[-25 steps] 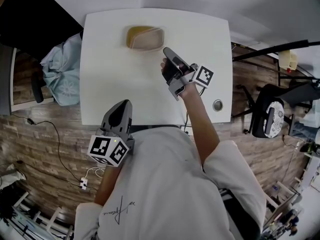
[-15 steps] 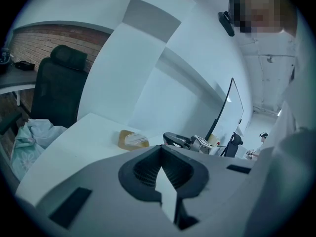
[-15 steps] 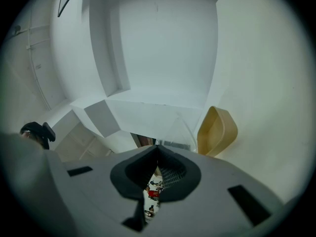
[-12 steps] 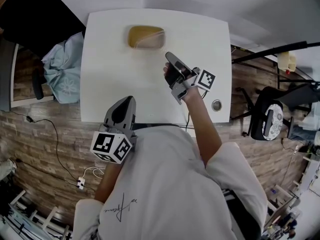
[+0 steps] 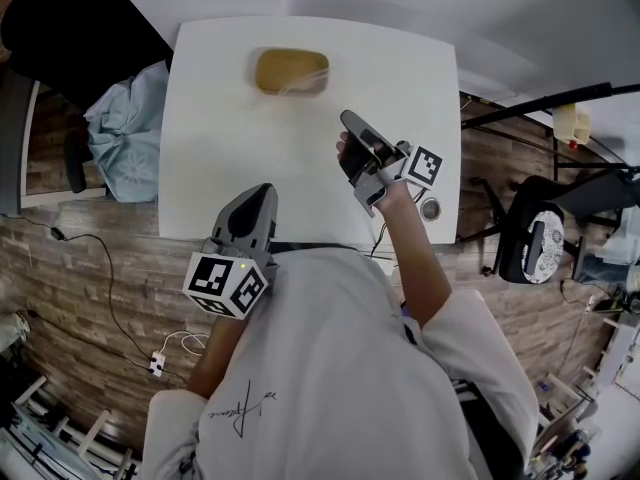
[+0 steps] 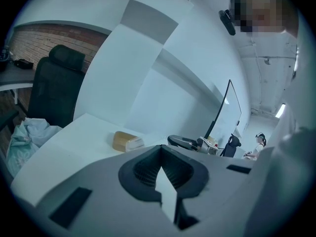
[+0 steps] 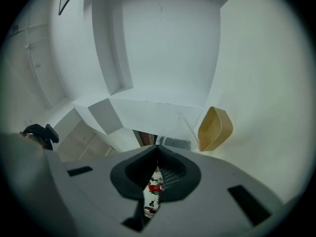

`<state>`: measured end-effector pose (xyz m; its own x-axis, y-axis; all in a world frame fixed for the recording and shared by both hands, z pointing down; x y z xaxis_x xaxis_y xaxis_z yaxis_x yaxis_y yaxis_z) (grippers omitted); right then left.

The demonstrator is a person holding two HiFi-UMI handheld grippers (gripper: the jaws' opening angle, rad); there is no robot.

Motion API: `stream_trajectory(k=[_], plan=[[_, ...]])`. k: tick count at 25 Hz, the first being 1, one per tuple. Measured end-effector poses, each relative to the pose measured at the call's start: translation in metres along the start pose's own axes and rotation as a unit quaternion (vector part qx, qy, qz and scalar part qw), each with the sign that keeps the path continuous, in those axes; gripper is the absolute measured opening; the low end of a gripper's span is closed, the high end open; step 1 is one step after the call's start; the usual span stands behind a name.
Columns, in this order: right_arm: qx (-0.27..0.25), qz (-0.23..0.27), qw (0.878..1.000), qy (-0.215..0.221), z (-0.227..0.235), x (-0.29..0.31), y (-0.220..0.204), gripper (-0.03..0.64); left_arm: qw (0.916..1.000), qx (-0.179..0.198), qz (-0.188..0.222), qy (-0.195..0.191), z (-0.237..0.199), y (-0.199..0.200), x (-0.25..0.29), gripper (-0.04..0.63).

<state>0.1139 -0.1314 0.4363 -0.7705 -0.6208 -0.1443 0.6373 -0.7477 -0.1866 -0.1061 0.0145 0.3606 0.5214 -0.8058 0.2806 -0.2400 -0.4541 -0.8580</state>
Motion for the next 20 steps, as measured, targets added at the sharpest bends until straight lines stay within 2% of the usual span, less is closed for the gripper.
stream_trajectory(k=[20], plan=[[-0.019, -0.040, 0.999, 0.005, -0.028, -0.030, -0.022, 0.011, 0.9999, -0.002, 0.009, -0.008, 0.013, 0.000, 0.004, 0.006]])
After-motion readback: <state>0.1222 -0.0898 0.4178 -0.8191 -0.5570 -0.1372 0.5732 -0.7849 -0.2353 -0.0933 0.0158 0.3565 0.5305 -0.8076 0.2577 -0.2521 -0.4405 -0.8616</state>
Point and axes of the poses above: the fingertips, and each gripper's own axes: x forward along the fingers, z to its right, y out of its top, the point moved 7 cm from there along -x, backward along the fingers, and after that the axes turned 1 degree about x, right-handed, at the moved point
